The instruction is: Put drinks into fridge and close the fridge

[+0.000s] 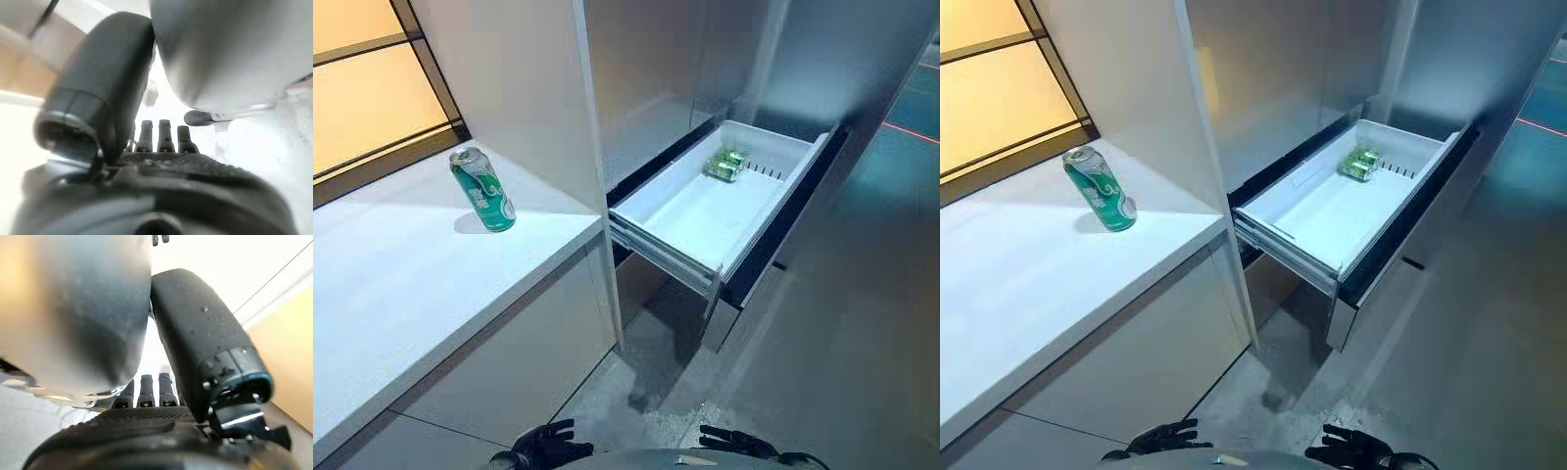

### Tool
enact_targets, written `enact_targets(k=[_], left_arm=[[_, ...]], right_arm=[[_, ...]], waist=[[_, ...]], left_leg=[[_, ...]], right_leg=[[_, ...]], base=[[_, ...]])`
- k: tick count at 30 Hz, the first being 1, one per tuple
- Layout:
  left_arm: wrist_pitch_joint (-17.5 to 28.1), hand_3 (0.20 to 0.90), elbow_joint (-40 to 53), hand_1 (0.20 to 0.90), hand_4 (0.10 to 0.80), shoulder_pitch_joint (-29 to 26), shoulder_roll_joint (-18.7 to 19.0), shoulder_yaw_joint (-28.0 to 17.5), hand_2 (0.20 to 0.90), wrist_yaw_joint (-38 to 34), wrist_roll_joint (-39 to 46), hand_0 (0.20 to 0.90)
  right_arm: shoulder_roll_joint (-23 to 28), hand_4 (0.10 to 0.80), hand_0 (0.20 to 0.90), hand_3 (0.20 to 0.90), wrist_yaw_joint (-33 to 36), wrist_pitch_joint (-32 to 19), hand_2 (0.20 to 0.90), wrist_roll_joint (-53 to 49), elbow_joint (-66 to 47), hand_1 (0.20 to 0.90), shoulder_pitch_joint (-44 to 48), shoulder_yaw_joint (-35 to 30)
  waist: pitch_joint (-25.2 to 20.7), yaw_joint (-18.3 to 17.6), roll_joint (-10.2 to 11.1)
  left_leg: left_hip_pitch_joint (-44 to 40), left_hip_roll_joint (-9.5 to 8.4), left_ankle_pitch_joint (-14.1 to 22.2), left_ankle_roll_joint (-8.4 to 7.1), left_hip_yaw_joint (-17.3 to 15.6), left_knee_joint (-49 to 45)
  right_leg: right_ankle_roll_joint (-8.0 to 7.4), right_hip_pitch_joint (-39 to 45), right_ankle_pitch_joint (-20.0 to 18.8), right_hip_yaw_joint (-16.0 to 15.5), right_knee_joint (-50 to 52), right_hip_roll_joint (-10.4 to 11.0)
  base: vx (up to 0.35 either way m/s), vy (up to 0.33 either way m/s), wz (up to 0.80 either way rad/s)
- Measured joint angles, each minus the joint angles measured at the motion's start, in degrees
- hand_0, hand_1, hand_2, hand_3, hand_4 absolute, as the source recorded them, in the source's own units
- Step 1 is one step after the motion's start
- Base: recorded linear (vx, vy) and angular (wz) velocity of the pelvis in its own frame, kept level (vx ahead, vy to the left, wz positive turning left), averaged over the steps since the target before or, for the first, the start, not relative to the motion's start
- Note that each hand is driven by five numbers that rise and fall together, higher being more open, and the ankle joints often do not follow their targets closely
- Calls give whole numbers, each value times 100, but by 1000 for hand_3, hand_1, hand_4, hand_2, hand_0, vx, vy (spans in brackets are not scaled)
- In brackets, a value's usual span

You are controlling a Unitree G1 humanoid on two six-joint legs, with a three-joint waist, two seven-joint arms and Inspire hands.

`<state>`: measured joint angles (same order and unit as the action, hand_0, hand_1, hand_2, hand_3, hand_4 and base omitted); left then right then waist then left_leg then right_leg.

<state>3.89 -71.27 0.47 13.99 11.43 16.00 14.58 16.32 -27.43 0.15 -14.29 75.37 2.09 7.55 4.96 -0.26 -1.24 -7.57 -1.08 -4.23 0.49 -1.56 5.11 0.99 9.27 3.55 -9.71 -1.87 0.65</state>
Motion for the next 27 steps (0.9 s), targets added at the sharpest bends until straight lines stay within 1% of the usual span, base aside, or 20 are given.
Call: enact_targets(k=[7,10,13,14,16,17,18,19,21,24,26,27], left_arm=[[16,900,3,900,800,0,0,-1,900,24,154,900],[124,900,1,900,800,12,1,-3,900,116,286,900],[253,900,61,900,800,12,28,0,900,584,604,900],[249,900,175,900,800,10,47,7,900,932,809,900],[17,900,666,900,800,25,106,63,900,1634,1100,900],[-97,900,901,900,800,26,138,110,900,1859,1195,900],[-391,900,1492,900,800,12,228,260,900,2401,1419,900],[-502,900,1693,900,800,-11,246,282,900,2618,1507,900],[-809,900,2209,900,800,-144,250,284,900,3202,1798,900],[-1465,900,3016,900,800,-390,356,220,900,4179,2277,900],[-1862,900,3649,900,800,-432,463,159,900,4719,2587,900],[-2066,900,3985,900,800,-444,504,125,900,4845,2685,900]], right_arm=[[5,800,900,900,6,50,900,2,-1,900,40,-7],[11,800,900,900,6,50,900,2,-1,900,65,-9],[21,800,900,900,6,63,900,23,-5,900,86,-9],[28,800,900,900,5,82,900,26,-11,900,92,-9],[49,800,900,900,0,130,900,28,-38,900,114,-9],[57,800,900,900,-3,153,900,31,-57,900,122,-8],[76,800,900,900,-15,227,900,42,-153,900,123,-8],[84,800,900,900,-20,258,900,45,-188,900,123,-8],[105,800,900,900,-24,320,900,50,-271,900,119,-8],[152,800,900,900,-37,353,900,50,-358,900,110,-8],[172,800,900,900,-38,338,900,48,-356,900,106,-8],[173,800,900,900,-38,322,900,48,-354,900,100,-9]], waist=[[50,-1,-10],[84,1,-18],[92,1,-30],[94,1,-34],[103,13,-49],[106,16,-54],[120,5,-69],[125,-3,-77],[149,-17,-109],[185,-52,-163],[186,-84,-182],[186,-97,-182]], left_leg=[[-1,3,3,0,-27,0],[-2,3,8,4,-44,-1],[0,2,11,7,-52,-2],[0,2,11,7,-55,-2],[15,5,11,7,-76,-1],[22,7,10,7,-87,-2],[23,8,11,9,-116,-1],[21,8,13,12,-124,0],[17,7,13,13,-134,0],[7,17,14,13,-172,2],[8,20,15,14,-196,3],[8,20,16,14,-199,3]], right_leg=[[0,-13,0,24,0,-2],[0,-22,0,46,0,-1],[0,-26,-1,54,1,0],[0,-27,-1,54,2,0],[0,-65,-1,77,8,0],[0,-81,-1,89,15,-1],[-1,-99,-1,115,35,0],[-1,-103,-1,123,46,1],[-2,-111,-1,129,80,5],[-3,-119,-2,158,84,-2],[-3,-126,-2,185,80,-5],[-3,-127,-2,197,76,-6]], base=[[0,2,-1],[1,5,-2],[0,0,0],[0,0,0],[-28,24,-5],[-28,30,-9],[-21,26,-9],[-22,29,-8],[-9,17,-4],[5,15,-6],[20,14,-5],[51,13,-3]])
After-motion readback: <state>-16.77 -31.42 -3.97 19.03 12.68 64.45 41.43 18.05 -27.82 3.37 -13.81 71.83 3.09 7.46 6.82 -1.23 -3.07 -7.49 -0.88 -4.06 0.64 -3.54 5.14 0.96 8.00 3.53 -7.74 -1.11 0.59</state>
